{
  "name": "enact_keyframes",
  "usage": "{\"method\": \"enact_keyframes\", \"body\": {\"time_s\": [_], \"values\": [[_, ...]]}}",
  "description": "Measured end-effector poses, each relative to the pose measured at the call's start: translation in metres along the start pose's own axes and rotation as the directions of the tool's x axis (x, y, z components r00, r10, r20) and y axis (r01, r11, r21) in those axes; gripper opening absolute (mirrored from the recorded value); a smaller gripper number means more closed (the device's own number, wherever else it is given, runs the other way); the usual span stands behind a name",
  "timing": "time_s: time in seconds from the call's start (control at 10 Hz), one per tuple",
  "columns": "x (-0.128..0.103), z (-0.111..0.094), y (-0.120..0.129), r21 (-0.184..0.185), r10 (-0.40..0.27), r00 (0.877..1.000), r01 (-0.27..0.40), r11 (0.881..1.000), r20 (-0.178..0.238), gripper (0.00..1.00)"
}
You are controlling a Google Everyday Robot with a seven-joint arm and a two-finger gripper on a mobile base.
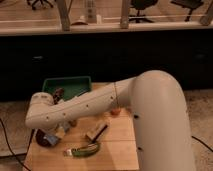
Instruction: Wipe purple bowl with sponge
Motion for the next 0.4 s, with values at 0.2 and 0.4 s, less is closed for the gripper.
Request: {"method": "enact_keyframes", "body": {"time_s": [0.2,0.4], "values": [[-0.002,0.0012,-0.0026,0.005,-0.012,1.0,0.012,1.0,0.006,0.0],[-0.004,0.0024,-0.0049,0.012,-0.02,1.0,0.02,1.0,0.012,0.0]]}}
